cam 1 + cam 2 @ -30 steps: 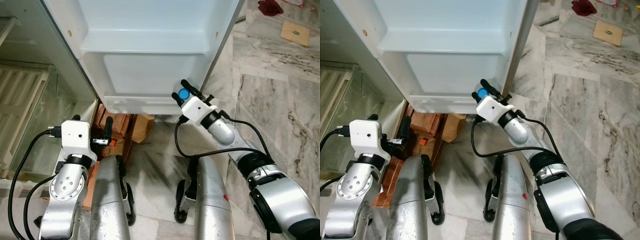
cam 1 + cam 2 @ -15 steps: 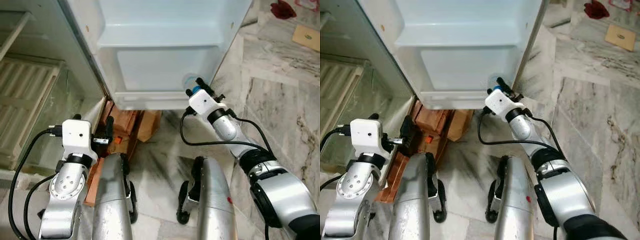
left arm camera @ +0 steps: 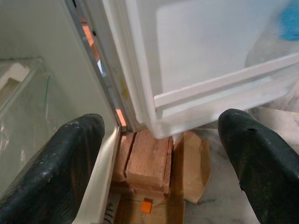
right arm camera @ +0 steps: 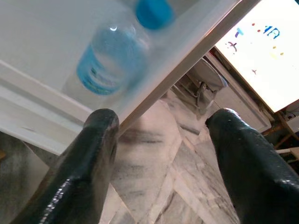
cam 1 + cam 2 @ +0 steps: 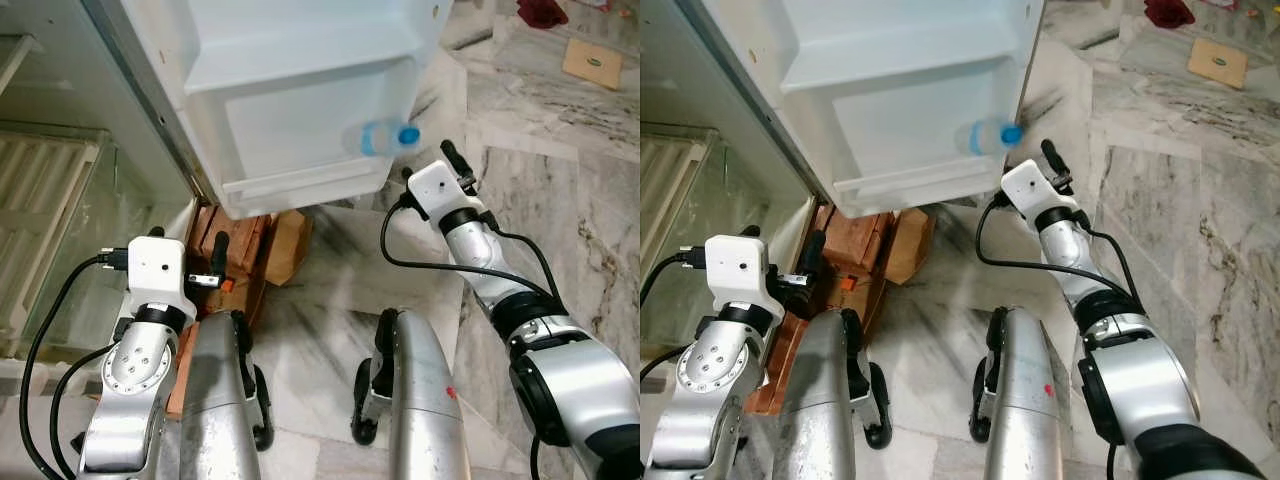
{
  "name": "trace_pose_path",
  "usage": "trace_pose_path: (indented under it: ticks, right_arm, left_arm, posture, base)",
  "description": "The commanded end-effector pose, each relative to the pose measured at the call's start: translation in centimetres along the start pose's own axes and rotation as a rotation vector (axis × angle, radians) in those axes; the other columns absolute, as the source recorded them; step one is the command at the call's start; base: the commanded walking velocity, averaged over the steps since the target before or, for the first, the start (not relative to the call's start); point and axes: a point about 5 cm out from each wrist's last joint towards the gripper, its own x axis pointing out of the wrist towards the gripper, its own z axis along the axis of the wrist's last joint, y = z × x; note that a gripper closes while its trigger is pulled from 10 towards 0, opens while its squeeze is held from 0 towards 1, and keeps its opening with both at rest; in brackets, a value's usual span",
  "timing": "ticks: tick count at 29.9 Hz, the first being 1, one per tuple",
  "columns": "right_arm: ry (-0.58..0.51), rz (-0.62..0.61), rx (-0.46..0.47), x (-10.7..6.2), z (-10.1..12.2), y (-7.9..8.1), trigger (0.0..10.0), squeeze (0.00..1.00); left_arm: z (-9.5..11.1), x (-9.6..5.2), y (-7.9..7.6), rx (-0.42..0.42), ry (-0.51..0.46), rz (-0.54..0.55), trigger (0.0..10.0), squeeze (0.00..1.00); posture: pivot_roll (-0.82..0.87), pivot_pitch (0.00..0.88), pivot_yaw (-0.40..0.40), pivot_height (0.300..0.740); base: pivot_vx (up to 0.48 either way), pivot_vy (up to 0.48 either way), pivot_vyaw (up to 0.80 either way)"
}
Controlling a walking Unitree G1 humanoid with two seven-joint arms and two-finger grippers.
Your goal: Restocking fridge
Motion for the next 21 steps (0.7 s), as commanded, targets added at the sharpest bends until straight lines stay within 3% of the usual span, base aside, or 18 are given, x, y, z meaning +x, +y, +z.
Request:
trace_pose_path:
  ticks: [1, 8, 11, 17, 21]
  right_arm:
    - [0.043, -0.02, 0.014, -0.3, -0.8, -0.3, 10.0, 1.0]
    - [0.034, -0.019, 0.032, -0.4, -0.8, -0.1, 10.0, 1.0]
    - [0.015, 0.003, 0.087, -0.8, -0.8, 0.3, 10.0, 1.0]
    - [0.028, 0.064, 0.334, -2.3, -1.3, 2.9, 10.0, 1.0]
    - [-0.009, 0.144, 0.423, -4.3, -1.0, 5.5, 10.0, 1.0]
  left_arm:
    - [-0.6, -0.3, 0.2, 0.013, 0.027, 0.002, 10.0, 0.0]
    - [-0.6, -0.3, 0.1, 0.015, 0.027, 0.005, 10.0, 0.0]
    - [-0.7, -0.1, 0.2, 0.018, 0.023, 0.005, 10.0, 0.0]
    - [-0.9, 1.0, -0.1, 0.024, 0.004, -0.006, 10.0, 0.0]
    - [-1.0, 1.7, -0.5, 0.021, -0.008, -0.016, 10.0, 0.0]
  posture:
    - [0.14, 0.28, 0.003, 0.556]
    - [0.14, 0.278, 0.003, 0.556]
    - [0.13, 0.26, 0.001, 0.556]
    - [0.1, 0.201, -0.006, 0.556]
    - [0.08, 0.167, -0.01, 0.556]
  base:
    - [0.0, 0.0, 0.0]
    - [0.0, 0.0, 0.0]
    - [0.0, 0.0, 0.0]
    - [0.0, 0.0, 0.0]
    - [0.0, 0.0, 0.0]
